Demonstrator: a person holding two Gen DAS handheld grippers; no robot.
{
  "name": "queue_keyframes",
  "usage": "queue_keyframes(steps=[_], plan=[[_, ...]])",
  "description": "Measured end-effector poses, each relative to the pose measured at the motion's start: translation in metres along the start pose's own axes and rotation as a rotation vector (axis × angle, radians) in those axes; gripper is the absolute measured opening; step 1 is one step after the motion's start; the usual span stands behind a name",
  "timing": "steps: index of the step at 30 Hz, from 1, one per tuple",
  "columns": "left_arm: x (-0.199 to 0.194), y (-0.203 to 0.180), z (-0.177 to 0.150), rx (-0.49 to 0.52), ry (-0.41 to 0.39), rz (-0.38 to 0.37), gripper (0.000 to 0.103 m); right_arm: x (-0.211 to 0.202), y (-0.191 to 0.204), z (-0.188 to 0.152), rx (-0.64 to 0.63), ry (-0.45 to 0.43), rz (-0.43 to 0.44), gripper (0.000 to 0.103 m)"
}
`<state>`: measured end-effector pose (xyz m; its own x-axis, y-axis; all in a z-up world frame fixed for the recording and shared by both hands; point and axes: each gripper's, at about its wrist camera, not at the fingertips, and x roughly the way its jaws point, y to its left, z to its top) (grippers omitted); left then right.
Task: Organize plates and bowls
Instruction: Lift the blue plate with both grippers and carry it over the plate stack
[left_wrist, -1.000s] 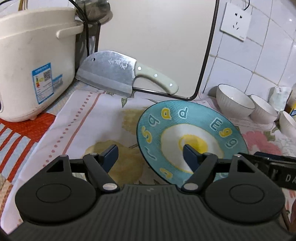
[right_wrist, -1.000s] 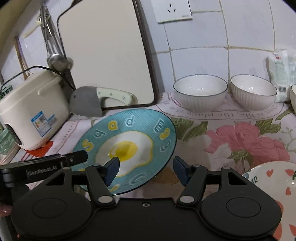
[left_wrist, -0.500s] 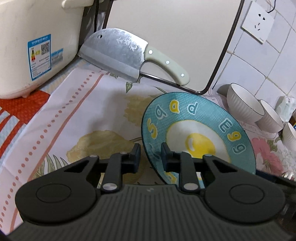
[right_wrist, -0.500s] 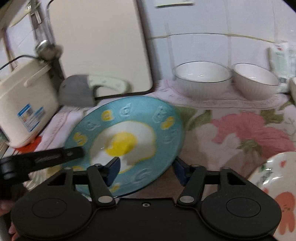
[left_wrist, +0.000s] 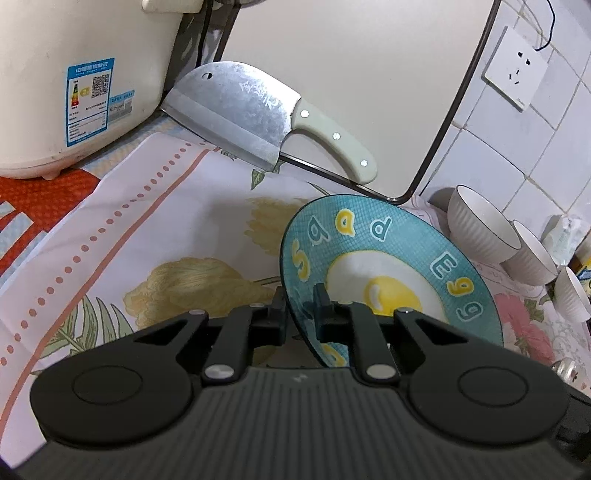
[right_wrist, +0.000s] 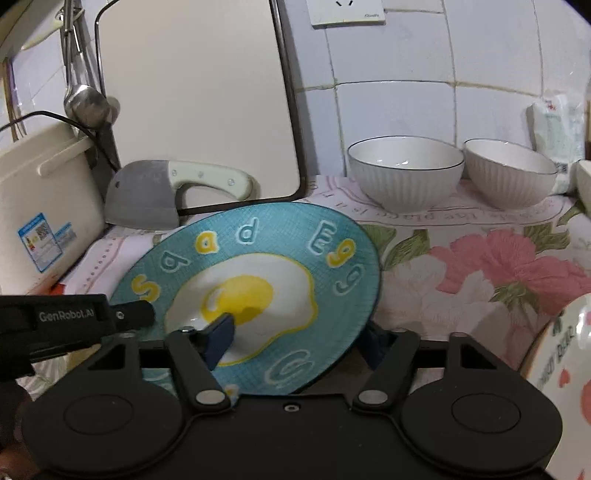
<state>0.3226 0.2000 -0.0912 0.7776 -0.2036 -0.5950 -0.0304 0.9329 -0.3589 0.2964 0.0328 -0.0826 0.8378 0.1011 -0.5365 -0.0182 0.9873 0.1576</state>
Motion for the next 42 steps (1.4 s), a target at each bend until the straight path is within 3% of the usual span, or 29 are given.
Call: queue_keyframes(steps=[2, 7, 12, 22, 34, 42], plan=[[-0.001, -0.003, -0.001, 0.001, -0.005, 0.009, 0.013, -0.001, -0.003, 0.000, 0.008, -0.004, -0.001, 0.062], [-0.012, -0.015, -0.004, 0.036, -0.049, 0.049, 0.013, -0.015, -0.008, 0.000, 0.015, -0.054, -0.008, 0.038], [-0.033, -0.020, -0.008, 0.076, -0.087, 0.070, 0.013, -0.032, -0.005, 0.003, 0.024, -0.081, 0.008, 0.037], [-0.083, -0.032, -0.020, 0.122, -0.080, 0.082, 0.015, -0.079, -0.010, 0.001, -0.009, -0.066, 0.050, 0.037], [-0.159, -0.061, -0.039, 0.161, -0.110, 0.047, 0.016, -0.160, -0.030, 0.001, -0.041, -0.078, 0.085, 0.037], [-0.190, -0.090, -0.064, 0.167, -0.112, -0.019, 0.018, -0.211, -0.060, -0.007, -0.041, -0.128, 0.054, 0.037]])
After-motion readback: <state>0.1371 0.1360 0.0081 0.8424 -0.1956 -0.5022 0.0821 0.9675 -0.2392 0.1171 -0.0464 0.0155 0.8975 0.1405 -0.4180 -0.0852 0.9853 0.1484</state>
